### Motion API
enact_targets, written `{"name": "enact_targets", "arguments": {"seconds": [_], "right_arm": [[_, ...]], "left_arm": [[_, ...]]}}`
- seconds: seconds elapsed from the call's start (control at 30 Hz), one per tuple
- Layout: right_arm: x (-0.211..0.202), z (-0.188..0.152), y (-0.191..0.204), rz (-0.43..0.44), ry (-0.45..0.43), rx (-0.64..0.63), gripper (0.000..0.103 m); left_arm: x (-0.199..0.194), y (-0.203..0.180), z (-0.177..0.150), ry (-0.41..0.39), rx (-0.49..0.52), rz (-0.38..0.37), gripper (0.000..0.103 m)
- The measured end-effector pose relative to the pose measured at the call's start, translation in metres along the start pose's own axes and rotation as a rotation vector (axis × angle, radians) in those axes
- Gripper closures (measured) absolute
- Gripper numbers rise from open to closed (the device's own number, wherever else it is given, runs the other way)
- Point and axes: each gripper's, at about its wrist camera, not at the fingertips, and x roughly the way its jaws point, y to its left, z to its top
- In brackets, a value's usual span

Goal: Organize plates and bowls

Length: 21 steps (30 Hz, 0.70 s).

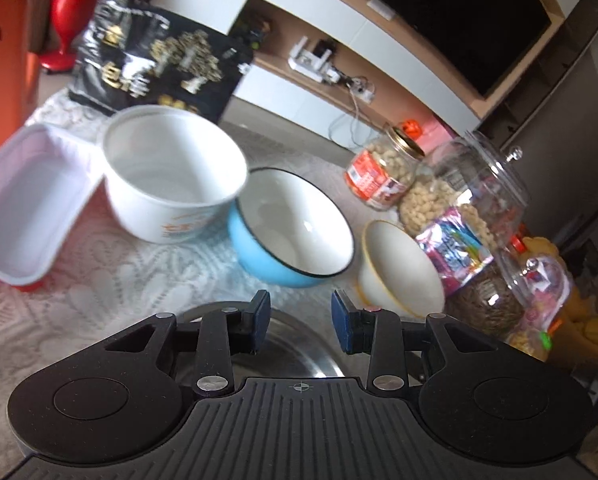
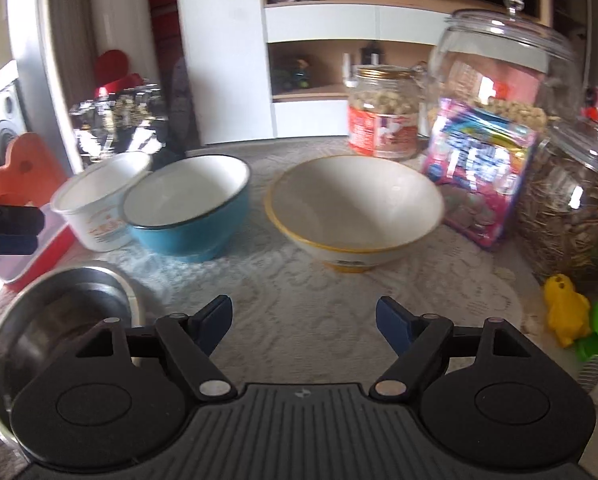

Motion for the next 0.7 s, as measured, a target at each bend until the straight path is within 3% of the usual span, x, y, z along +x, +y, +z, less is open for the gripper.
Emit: {"name": "enact_targets", "arguments": {"seconds": [0.1, 0.2, 0.33, 0.4, 0.47, 0.6, 0.7], "right_arm": [[0.010, -0.001, -0.027, -0.092, 0.025, 0.029, 0.023], [0.024, -0.009, -0.057, -0.034, 0.099, 0.074, 0.023], [0.034, -0.017, -0.088, 0.024, 0.161, 0.233, 0.024], [0.029, -0.016, -0.096, 0.067, 0.135, 0.281, 0.024], [0.025, -0.016, -0.097, 0.051, 0.104, 0.282, 0.024], [0.014, -0.009, -0.090, 0.001, 0.036, 0.241, 0.026], [0.014, 0.018, -0.087, 0.018, -0.023, 0.169, 0.032]], "left_arm": [[0.035, -0.023, 0.007, 0.051, 0.056, 0.007, 0.066], [0.054, -0.035, 0.015, 0.040, 0.081, 0.085, 0.066], [0.075, -0.050, 0.015, 0.086, 0.135, 0.051, 0.066], [0.087, -0.058, 0.010, 0.111, 0.172, 0.036, 0.066], [0.099, -0.063, 0.005, 0.135, 0.187, 0.023, 0.066], [0.116, -0.068, 0.002, 0.146, 0.152, -0.009, 0.066], [0.128, -0.078, 0.011, 0.130, 0.165, 0.014, 0.066]]}}
